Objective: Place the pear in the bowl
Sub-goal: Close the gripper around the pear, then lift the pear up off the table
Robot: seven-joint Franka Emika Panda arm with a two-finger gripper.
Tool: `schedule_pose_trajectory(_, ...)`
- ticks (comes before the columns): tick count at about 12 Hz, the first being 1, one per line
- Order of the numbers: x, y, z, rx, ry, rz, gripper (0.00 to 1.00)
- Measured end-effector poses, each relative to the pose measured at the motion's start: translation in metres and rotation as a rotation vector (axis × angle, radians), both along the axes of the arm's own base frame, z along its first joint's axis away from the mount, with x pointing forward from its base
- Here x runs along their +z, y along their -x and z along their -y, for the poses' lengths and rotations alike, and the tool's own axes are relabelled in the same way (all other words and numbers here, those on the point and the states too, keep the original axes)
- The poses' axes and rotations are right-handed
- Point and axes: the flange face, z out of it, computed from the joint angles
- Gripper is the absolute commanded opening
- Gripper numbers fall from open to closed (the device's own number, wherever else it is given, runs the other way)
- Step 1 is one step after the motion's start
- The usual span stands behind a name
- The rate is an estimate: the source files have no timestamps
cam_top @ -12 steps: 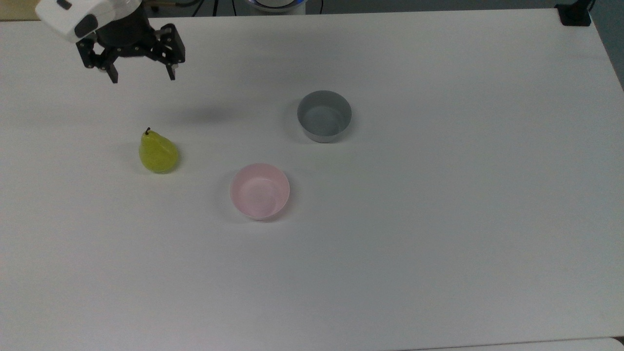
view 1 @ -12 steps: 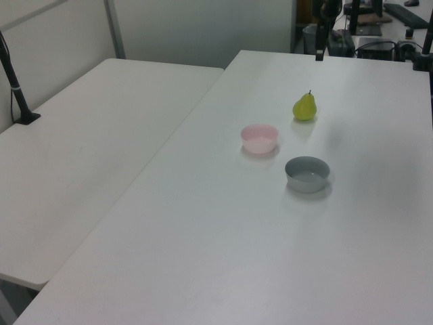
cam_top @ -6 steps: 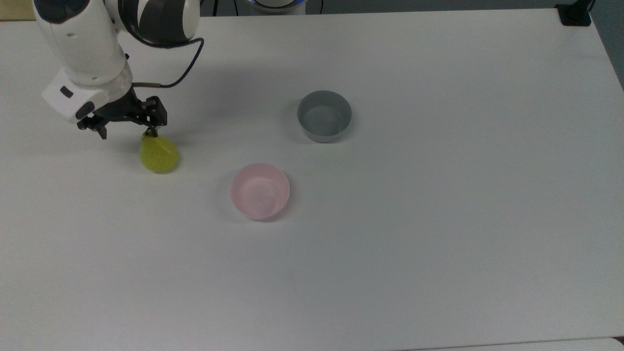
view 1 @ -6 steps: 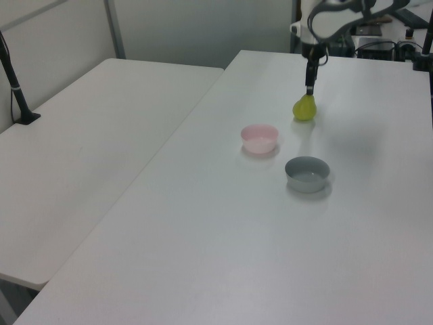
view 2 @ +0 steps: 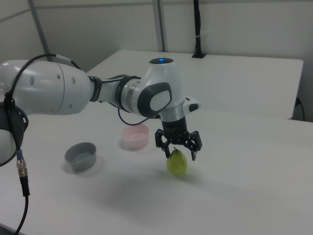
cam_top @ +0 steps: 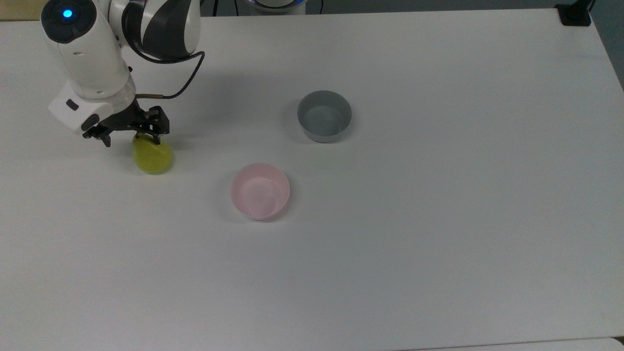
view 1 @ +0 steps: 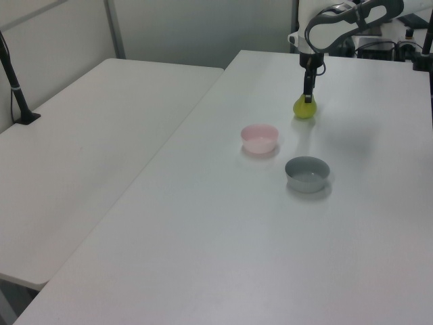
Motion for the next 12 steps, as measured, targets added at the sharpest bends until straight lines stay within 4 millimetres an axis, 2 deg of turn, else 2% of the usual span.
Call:
schedule_pose_trajectory(5,-0.027,-0.001,-0.015,0.022,-0.015,-0.042,0.98)
schedule_pose_trajectory(7,-0.028,-0.002,-0.016,0.026,-0.012,-0.045,0.76)
schedule_pose_trajectory(9,-0.03,-0.002,-0.016,0.031,-0.007,-0.045,0.58)
schedule_pose_trajectory(12,-0.028,-0.003,-0.016,0.034,-0.003,-0.04,0.55)
